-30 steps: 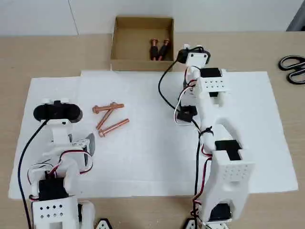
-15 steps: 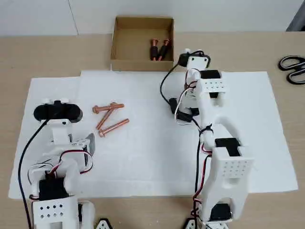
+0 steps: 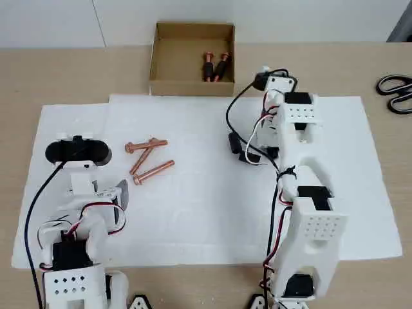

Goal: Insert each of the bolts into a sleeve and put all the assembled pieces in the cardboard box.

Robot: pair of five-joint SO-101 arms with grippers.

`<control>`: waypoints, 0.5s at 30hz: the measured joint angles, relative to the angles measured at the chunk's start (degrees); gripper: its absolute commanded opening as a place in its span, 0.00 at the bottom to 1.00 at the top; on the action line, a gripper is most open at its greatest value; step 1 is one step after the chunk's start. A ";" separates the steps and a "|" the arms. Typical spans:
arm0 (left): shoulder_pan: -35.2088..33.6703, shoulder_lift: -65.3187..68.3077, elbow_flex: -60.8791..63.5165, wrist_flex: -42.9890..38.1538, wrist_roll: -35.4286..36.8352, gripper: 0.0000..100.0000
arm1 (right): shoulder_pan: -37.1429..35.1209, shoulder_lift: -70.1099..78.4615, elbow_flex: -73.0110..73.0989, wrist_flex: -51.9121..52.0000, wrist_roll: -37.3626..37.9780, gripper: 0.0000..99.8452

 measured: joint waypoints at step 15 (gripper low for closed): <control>0.00 0.00 0.00 0.00 0.00 0.20 | -0.44 3.52 -1.05 7.12 0.00 0.13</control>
